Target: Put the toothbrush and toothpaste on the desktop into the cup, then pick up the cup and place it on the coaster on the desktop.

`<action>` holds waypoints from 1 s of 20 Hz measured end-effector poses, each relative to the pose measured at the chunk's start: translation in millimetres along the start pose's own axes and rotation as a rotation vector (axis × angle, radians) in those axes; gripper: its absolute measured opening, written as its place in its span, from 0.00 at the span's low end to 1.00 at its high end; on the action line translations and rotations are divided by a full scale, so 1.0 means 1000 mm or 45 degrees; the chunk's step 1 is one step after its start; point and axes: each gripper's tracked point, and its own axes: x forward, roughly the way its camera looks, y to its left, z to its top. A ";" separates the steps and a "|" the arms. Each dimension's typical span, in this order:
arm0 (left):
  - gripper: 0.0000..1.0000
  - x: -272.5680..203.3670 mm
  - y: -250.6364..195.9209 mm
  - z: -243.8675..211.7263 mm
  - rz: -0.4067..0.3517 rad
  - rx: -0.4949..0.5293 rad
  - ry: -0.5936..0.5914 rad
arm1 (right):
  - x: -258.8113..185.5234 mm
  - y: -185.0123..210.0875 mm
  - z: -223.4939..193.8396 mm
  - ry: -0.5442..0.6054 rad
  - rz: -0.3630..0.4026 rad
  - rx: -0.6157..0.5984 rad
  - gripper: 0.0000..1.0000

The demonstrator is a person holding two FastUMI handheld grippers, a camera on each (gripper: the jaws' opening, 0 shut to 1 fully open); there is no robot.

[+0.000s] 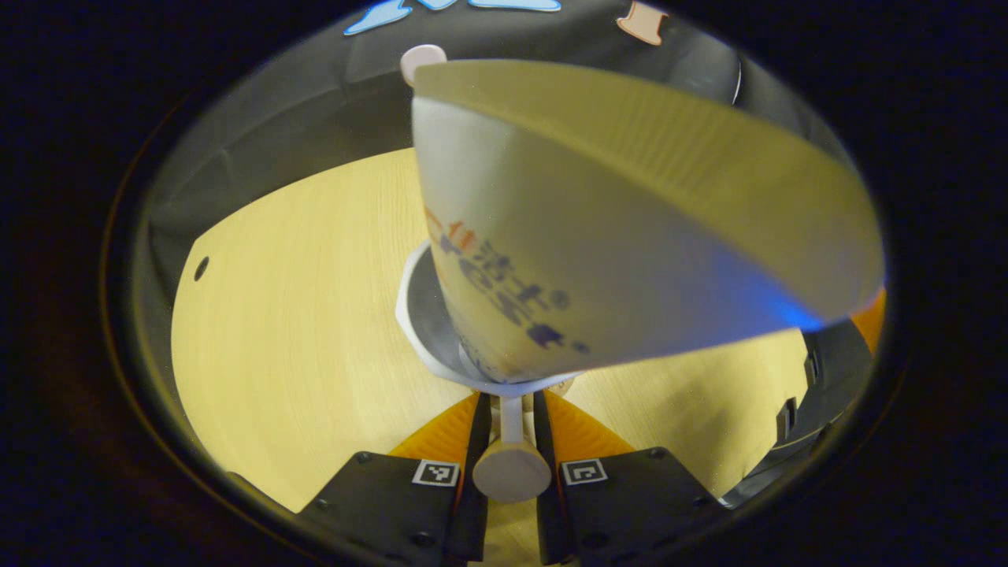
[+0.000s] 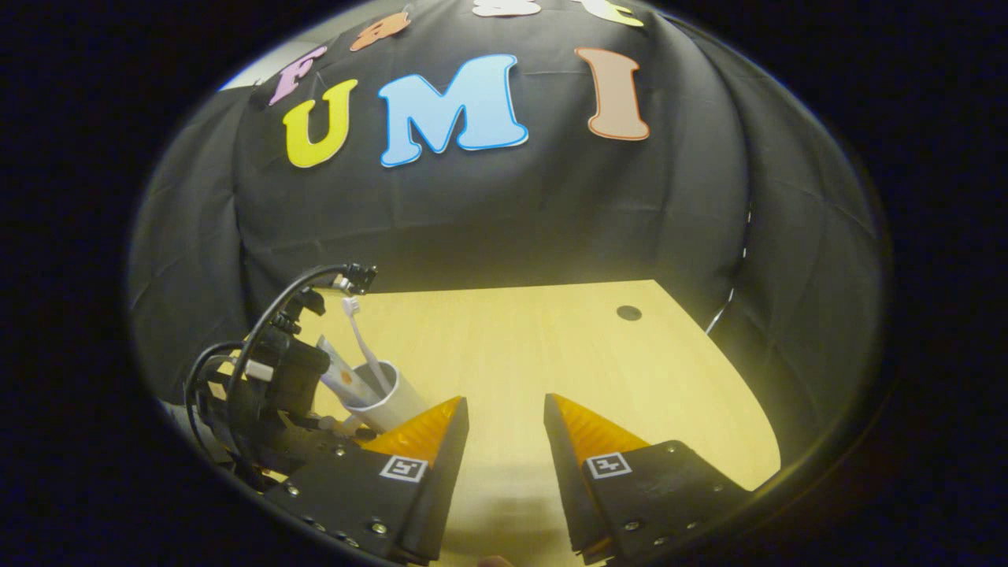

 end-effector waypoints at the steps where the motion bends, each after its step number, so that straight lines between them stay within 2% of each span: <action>1: 0.39 0.004 0.000 -0.001 0.003 0.002 0.014 | -0.001 -0.003 -0.001 0.003 -0.003 0.006 0.59; 2: 0.33 0.006 0.000 -0.003 0.004 0.002 0.028 | 0.000 -0.006 -0.001 0.006 -0.004 0.013 0.59; 6: 0.33 0.008 0.002 -0.003 0.032 0.025 0.047 | 0.002 -0.011 0.002 0.003 -0.006 0.031 0.59; 7: 0.39 0.011 0.000 -0.003 0.040 0.034 0.047 | 0.003 -0.012 0.002 0.004 -0.004 0.030 0.59; 8: 0.33 0.011 0.000 -0.004 0.048 0.041 0.053 | 0.003 -0.012 0.002 0.003 -0.002 0.028 0.59; 12: 0.35 0.014 -0.005 -0.004 0.054 0.057 0.050 | 0.000 -0.011 0.004 -0.004 0.009 0.013 0.59; 15: 0.43 0.006 -0.010 0.001 0.042 0.046 0.015 | -0.004 -0.009 0.009 -0.010 0.020 -0.004 0.59; 16: 0.53 0.002 -0.011 0.007 0.046 0.037 -0.015 | -0.006 -0.009 0.012 -0.015 0.025 -0.011 0.58; 17: 0.71 0.000 -0.014 0.012 0.048 0.032 -0.043 | -0.008 -0.008 0.014 -0.020 0.033 -0.020 0.58; 18: 0.75 -0.004 -0.016 0.014 0.050 0.027 -0.067 | -0.009 -0.007 0.017 -0.026 0.043 -0.031 0.58; 19: 0.72 -0.010 -0.018 0.017 0.044 0.017 -0.101 | -0.011 -0.005 0.021 -0.031 0.055 -0.042 0.58; 20: 0.75 -0.019 -0.021 0.022 0.035 0.006 -0.148 | -0.013 -0.002 0.022 -0.037 0.070 -0.054 0.58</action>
